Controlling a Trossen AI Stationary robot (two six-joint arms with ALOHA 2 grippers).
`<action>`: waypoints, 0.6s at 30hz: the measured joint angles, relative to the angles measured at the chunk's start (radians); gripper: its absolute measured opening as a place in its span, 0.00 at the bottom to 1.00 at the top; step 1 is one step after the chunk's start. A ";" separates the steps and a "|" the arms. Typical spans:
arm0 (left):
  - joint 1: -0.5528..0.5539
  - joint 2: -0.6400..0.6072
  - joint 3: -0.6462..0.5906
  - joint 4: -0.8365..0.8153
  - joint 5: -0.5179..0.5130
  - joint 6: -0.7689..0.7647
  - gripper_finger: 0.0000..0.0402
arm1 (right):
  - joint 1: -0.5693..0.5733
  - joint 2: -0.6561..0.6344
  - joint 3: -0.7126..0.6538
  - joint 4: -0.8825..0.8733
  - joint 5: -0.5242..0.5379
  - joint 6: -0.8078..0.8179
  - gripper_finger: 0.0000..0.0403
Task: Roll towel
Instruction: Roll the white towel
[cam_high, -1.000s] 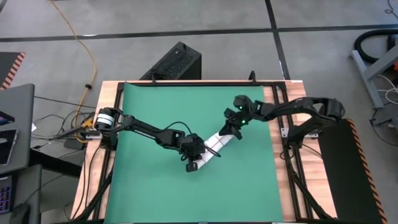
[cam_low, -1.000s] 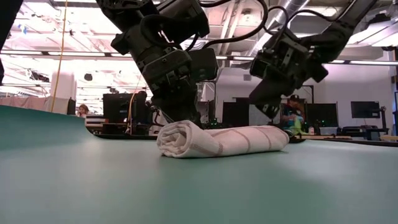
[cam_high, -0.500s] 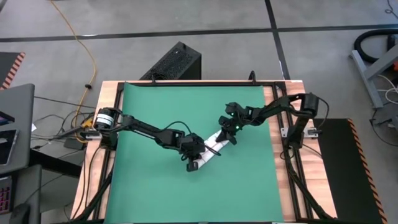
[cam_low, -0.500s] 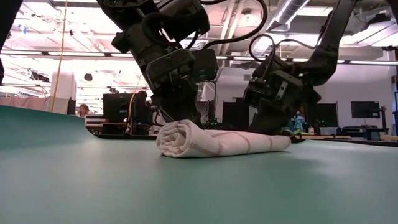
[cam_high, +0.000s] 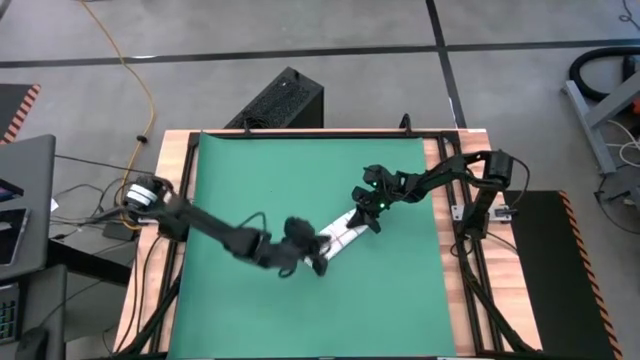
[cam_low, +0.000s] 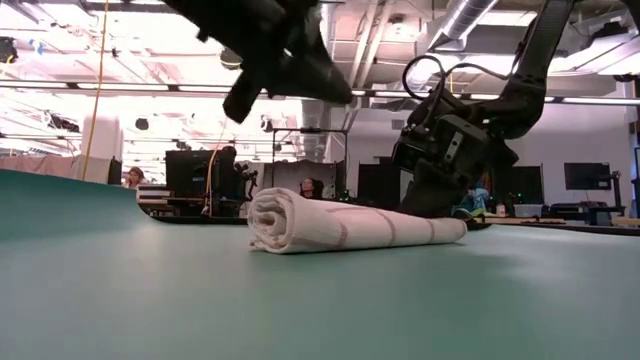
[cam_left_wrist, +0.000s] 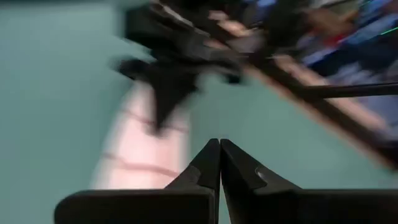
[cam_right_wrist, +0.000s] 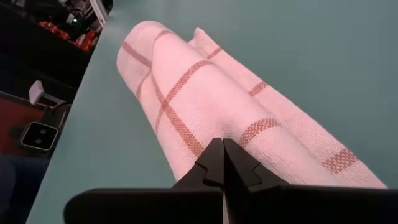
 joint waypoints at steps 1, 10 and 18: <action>-0.021 0.017 -0.026 0.088 0.001 -0.022 0.00 | 0.000 0.000 0.000 0.000 0.002 0.000 0.04; -0.075 0.189 -0.053 0.148 -0.148 -0.275 0.00 | 0.000 0.001 0.000 0.014 0.018 0.023 0.04; -0.079 0.250 -0.052 0.107 -0.059 -0.374 0.00 | -0.001 0.002 0.000 0.026 0.036 0.051 0.04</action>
